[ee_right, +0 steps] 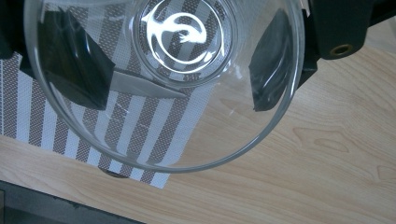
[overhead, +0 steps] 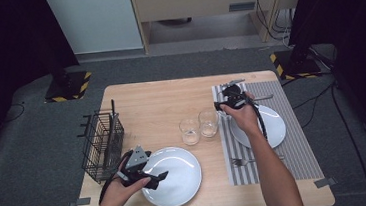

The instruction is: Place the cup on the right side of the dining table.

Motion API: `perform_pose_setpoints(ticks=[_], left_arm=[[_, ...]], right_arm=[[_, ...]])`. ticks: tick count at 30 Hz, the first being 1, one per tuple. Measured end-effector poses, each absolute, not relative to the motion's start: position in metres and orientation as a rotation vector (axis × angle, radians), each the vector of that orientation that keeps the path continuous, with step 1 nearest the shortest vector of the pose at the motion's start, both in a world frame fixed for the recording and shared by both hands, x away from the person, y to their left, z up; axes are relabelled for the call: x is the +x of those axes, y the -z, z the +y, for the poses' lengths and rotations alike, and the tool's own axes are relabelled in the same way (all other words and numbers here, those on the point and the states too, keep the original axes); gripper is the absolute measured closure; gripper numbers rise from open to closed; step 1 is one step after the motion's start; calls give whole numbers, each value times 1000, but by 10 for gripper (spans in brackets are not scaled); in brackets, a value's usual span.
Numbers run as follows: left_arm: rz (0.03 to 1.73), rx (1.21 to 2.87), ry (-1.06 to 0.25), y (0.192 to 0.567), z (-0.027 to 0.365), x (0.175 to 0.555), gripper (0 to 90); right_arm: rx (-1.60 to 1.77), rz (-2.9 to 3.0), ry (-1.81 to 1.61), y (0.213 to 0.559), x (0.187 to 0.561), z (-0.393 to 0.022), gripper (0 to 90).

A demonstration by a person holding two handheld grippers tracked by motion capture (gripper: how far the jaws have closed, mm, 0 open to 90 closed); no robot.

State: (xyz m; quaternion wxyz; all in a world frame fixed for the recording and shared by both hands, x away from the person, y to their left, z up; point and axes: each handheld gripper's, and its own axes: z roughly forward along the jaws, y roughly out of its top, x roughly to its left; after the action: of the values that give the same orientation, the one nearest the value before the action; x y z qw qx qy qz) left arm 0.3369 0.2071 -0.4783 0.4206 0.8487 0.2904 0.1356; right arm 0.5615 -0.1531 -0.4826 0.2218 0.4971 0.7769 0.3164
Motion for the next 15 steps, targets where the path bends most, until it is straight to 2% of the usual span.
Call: perform_pose_setpoints(ticks=[15], left_arm=[[723, 2129, -336, 479, 206, 337, 37]], right_arm=[[1365, 2154, -849, 486, 567, -149, 193]])
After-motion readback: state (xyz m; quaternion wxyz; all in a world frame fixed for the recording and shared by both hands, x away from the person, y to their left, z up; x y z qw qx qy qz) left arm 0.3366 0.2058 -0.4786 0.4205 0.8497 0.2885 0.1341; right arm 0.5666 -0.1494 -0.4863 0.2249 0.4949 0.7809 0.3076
